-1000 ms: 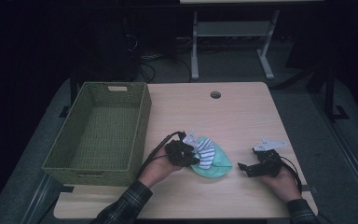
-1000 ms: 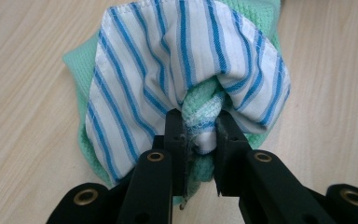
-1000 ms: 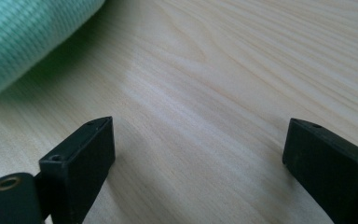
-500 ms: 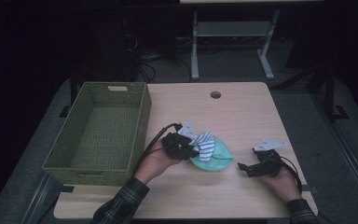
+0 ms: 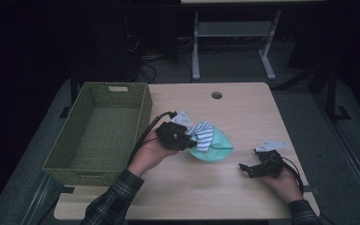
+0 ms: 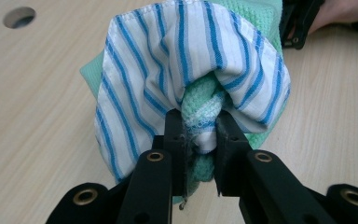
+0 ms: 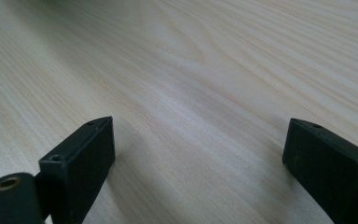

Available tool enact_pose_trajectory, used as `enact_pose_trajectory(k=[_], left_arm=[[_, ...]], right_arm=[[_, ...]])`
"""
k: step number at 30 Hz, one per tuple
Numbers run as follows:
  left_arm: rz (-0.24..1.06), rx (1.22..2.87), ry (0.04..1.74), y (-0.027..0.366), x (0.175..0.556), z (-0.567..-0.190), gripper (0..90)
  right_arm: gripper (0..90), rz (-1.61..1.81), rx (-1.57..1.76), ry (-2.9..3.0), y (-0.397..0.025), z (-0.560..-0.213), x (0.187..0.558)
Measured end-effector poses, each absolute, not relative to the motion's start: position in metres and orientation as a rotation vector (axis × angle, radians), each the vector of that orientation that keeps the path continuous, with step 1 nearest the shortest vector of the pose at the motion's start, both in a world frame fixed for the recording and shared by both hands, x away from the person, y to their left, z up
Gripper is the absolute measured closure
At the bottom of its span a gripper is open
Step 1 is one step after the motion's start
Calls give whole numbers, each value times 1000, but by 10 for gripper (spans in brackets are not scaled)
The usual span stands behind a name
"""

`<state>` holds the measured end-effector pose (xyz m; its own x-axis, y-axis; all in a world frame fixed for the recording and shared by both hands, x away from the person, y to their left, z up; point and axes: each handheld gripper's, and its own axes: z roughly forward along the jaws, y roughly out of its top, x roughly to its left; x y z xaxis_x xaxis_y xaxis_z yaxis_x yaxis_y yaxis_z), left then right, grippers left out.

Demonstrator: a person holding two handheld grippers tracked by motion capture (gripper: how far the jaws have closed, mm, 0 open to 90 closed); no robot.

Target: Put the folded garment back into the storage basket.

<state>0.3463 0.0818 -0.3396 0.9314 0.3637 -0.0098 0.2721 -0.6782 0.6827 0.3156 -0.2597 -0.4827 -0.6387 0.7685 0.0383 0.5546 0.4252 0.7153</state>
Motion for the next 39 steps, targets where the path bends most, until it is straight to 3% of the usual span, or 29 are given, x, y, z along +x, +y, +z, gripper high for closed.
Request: enact_pose_trajectory(k=[19,39], left_arm=[[270,2317,538,131,355,-291,774],[394,2240,716,205,356,-267,773]], right_arm=[[87,1031,1148,2385,-260,-483,316],[87,1030,1157,2381,-260,-483,316]])
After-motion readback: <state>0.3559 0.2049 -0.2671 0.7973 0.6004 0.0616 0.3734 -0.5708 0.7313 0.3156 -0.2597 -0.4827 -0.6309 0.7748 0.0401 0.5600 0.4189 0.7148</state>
